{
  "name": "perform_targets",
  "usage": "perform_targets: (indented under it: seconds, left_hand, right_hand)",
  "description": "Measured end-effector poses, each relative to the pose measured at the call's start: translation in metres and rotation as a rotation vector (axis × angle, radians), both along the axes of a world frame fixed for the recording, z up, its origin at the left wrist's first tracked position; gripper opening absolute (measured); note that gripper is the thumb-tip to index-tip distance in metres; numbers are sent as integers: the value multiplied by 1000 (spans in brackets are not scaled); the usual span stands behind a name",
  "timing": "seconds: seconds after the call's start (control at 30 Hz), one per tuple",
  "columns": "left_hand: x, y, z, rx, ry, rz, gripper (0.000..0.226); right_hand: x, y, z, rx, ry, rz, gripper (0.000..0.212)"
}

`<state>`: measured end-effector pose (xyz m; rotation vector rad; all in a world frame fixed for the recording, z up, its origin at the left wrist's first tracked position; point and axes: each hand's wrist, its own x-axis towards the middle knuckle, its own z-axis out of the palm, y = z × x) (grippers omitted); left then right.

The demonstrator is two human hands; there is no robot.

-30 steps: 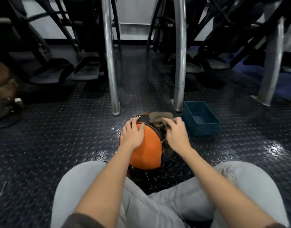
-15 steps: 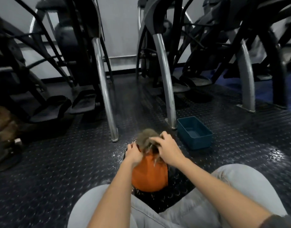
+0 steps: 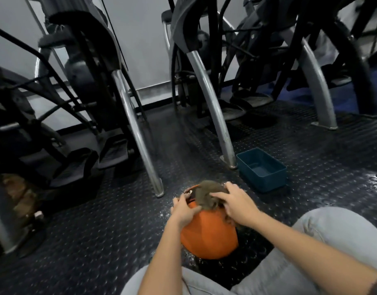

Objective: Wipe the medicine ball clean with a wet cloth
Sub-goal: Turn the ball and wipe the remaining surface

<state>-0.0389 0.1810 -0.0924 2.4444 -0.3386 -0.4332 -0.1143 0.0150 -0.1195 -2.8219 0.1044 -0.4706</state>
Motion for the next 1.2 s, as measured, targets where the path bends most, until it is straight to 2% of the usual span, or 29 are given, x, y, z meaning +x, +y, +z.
perform_targets:
  seconds: [0.1,0.17,0.37,0.47,0.57,0.63,0.73,0.8,0.87,0.97,1.03,1.1,1.17,1.2]
  left_hand:
    - [-1,0,3,-4,1,-13,64]
    - [1,-2,6,40,0,-17,64]
    - [8,-4,13,82,42,-22,67]
    - [12,0,13,82,63,-29,68]
    - [18,-3,12,83,64,-29,69]
    - [22,-7,10,98,55,-28,72]
    - [25,-10,6,105,37,-22,77]
    - [25,-7,2,91,24,-39,75]
    - [25,-1,-1,75,38,-74,84]
    - [26,7,-4,18,87,-98,87]
    - [25,10,-5,-8,101,-94,87]
    - [27,16,-4,-44,114,-87,87]
    - [28,23,-5,-68,130,-89,86]
    - [28,27,-6,-75,140,-91,86]
  right_hand:
    - [9,-30,4,63,101,-276,46]
    - [12,-32,8,123,68,-329,44]
    - [7,6,4,161,10,-12,45]
    - [10,-9,-3,241,5,-4,41]
    - [20,-15,6,263,36,-102,40]
    - [27,-5,15,226,-36,-116,41]
    - [22,14,18,114,-112,83,43]
    - [14,14,4,3,-150,135,49]
    - [12,1,-7,27,-162,47,54]
    - [19,-36,-8,133,61,-228,51]
    - [24,-51,-3,181,108,-344,47]
    - [28,-44,8,243,-26,-305,43]
    - [25,-23,16,275,-213,-103,44]
    - [21,-12,14,228,-267,20,46]
